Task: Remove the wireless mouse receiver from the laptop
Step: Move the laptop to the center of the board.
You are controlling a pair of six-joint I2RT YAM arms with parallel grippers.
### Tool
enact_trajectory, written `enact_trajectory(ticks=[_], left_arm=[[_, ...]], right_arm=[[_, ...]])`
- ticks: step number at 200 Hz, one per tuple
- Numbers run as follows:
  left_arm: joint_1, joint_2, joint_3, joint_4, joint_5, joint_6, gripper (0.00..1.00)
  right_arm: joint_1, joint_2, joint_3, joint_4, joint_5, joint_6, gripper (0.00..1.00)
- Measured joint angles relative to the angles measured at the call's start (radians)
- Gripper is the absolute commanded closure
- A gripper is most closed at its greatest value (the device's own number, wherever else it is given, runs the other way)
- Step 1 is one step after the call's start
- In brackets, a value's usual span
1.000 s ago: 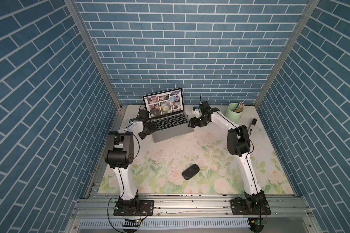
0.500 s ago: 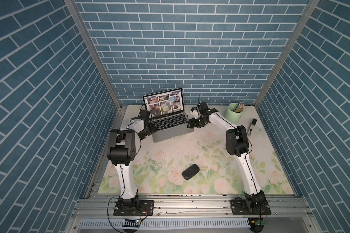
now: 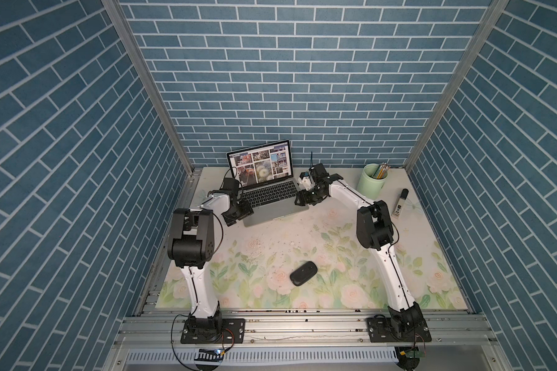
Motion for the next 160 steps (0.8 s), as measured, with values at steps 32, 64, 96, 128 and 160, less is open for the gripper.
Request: enact_trajectory(ticks=[32, 64, 96, 128, 160], left_arm=[[0.0, 0.001, 0.001, -0.002, 0.006, 0.006, 0.2], [-0.009, 0.005, 0.003, 0.014, 0.02, 0.006, 0.2], [-0.05, 0.027, 0.028, 0.038, 0.032, 0.008, 0.21], [-0.061, 0.039, 0.044, 0.025, 0.014, 0.007, 0.22], [-0.061, 0.039, 0.045, 0.024, 0.013, 0.007, 0.22]], right_arm=[[0.0, 0.0, 0.0, 0.0, 0.008, -0.001, 0.38], [0.0, 0.0, 0.0, 0.0, 0.009, -0.005, 0.38], [0.0, 0.0, 0.0, -0.001, 0.011, -0.016, 0.39], [0.0, 0.0, -0.002, -0.001, 0.019, -0.022, 0.43], [-0.002, 0.0, -0.01, 0.005, 0.029, -0.026, 0.5]])
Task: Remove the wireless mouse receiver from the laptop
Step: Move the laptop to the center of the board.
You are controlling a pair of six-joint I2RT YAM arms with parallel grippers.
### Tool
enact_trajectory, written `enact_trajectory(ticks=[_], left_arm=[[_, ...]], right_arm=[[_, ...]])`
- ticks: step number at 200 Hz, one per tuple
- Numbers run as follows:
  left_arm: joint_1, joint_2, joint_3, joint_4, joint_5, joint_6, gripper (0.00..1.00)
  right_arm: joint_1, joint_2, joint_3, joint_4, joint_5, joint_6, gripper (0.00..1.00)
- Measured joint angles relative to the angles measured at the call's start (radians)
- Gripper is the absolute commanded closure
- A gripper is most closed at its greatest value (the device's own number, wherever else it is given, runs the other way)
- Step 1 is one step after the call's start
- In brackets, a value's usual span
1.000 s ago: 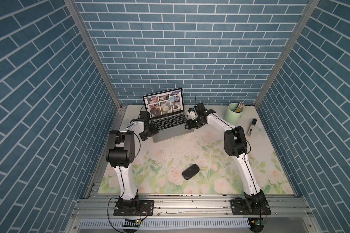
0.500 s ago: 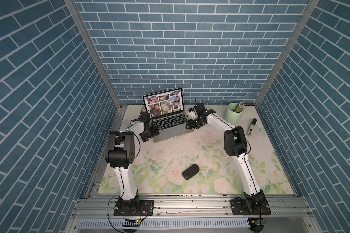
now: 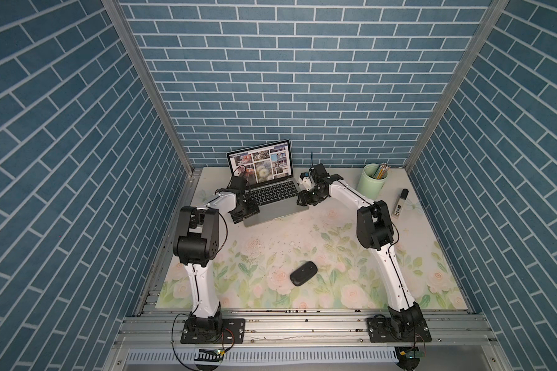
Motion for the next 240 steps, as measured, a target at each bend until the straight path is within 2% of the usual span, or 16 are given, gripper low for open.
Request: enact_trajectory(ticks=[41, 121, 211, 240], left_arm=[[-0.011, 0.0, 0.0, 0.0, -0.019, 0.001, 0.22], [-0.087, 0.005, 0.0, -0.007, -0.125, 0.003, 0.22], [-0.108, 0.006, 0.0, -0.008, -0.162, -0.005, 0.22], [-0.118, 0.006, 0.0, -0.01, -0.166, -0.007, 0.22]], right_arm=[[0.001, -0.031, -0.063, 0.043, 0.009, -0.002, 0.5], [0.016, -0.182, -0.327, 0.143, 0.087, -0.018, 0.53], [0.025, -0.197, -0.346, 0.154, 0.119, -0.011, 0.54], [0.036, -0.237, -0.407, 0.175, 0.157, -0.006, 0.54]])
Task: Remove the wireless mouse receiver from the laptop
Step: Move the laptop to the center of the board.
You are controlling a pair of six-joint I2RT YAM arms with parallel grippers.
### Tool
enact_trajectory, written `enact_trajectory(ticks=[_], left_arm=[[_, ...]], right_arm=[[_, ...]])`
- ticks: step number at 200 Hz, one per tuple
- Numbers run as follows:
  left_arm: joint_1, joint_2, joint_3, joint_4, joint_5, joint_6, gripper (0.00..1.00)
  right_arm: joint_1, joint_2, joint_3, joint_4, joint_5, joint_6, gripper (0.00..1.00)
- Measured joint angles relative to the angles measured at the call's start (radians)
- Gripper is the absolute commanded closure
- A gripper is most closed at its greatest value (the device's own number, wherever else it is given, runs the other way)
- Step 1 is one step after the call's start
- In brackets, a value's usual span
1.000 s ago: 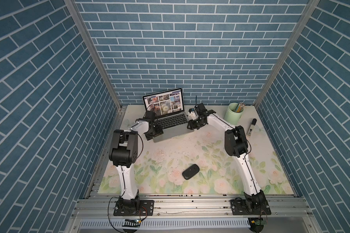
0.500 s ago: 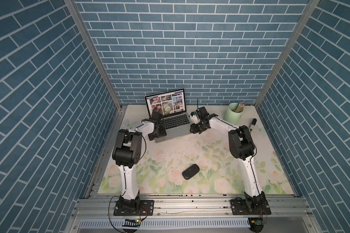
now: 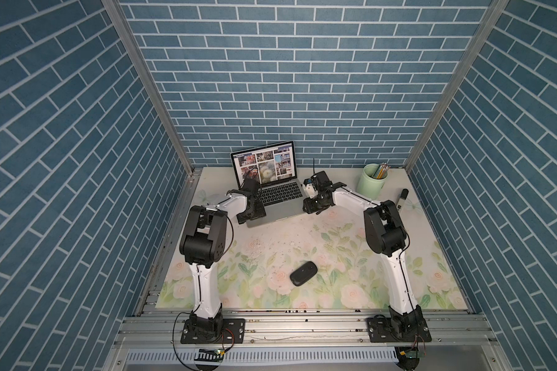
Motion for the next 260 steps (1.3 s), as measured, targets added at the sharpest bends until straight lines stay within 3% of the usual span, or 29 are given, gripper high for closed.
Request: enact_trajectory(ticks=[81, 130, 151, 219, 260], left_arm=[[-0.055, -0.026, -0.042, 0.026, -0.007, 0.001, 0.22], [-0.163, -0.039, -0.052, 0.032, 0.072, 0.0, 0.21], [-0.203, -0.039, -0.048, 0.029, 0.088, -0.002, 0.18], [-0.2, -0.038, -0.037, 0.008, 0.085, -0.027, 0.15], [-0.195, -0.102, -0.05, -0.065, 0.06, -0.023, 0.07]], right_arm=[[0.036, -0.181, -0.256, 0.012, 0.098, 0.019, 0.54], [0.166, -0.252, -0.372, 0.027, -0.053, 0.045, 0.54], [0.172, -0.265, -0.402, 0.027, -0.068, 0.047, 0.54], [0.138, -0.318, -0.401, 0.018, -0.024, 0.061, 0.5], [0.063, -0.319, -0.257, -0.061, -0.006, 0.055, 0.43]])
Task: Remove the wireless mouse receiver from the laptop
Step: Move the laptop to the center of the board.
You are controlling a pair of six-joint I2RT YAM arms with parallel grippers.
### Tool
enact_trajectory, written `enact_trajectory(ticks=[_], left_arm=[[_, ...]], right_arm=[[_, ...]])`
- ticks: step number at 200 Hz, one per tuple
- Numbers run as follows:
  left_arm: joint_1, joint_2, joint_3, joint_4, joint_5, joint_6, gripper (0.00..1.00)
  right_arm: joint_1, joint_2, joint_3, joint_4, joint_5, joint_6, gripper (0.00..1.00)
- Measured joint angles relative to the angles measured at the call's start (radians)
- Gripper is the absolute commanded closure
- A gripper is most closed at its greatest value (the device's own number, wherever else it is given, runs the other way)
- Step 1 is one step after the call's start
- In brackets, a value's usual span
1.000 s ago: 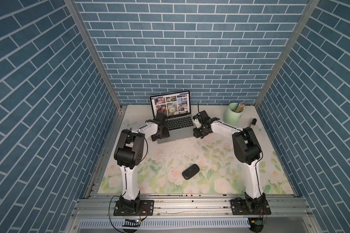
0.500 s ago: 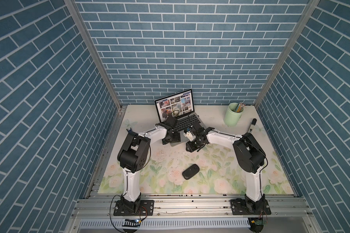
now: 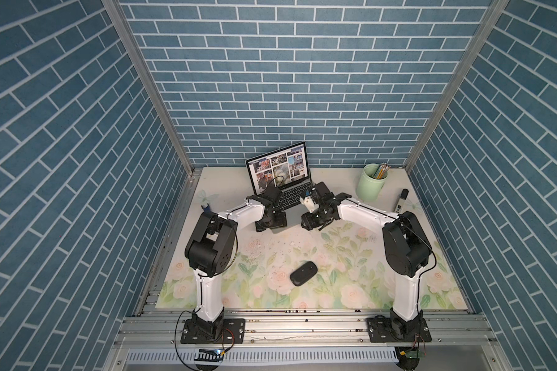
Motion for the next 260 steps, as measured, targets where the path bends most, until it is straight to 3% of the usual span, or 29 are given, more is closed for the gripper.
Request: enact_trajectory(ticks=[35, 64, 86, 157, 224, 260], left_arm=[[0.01, -0.112, 0.024, -0.044, -0.045, 0.008, 0.07], [0.061, -0.124, 0.034, -0.031, -0.064, -0.009, 0.07], [0.124, -0.112, 0.032, -0.002, -0.065, -0.034, 0.09], [0.262, 0.0, 0.064, 0.116, -0.083, -0.097, 0.15], [0.319, 0.075, 0.093, 0.125, -0.174, -0.17, 0.18], [0.331, 0.139, 0.177, 0.167, -0.194, -0.195, 0.18]], right_arm=[[-0.127, 0.105, 0.39, -0.074, -0.008, -0.044, 0.41], [-0.193, 0.343, 0.79, -0.14, -0.039, -0.09, 0.4], [-0.211, 0.492, 0.937, -0.177, -0.069, -0.1, 0.4], [-0.263, 0.555, 0.783, -0.177, -0.137, -0.098, 0.43], [-0.272, 0.449, 0.486, -0.071, -0.149, -0.098, 0.48], [-0.272, 0.419, 0.425, -0.025, -0.148, -0.098, 0.5]])
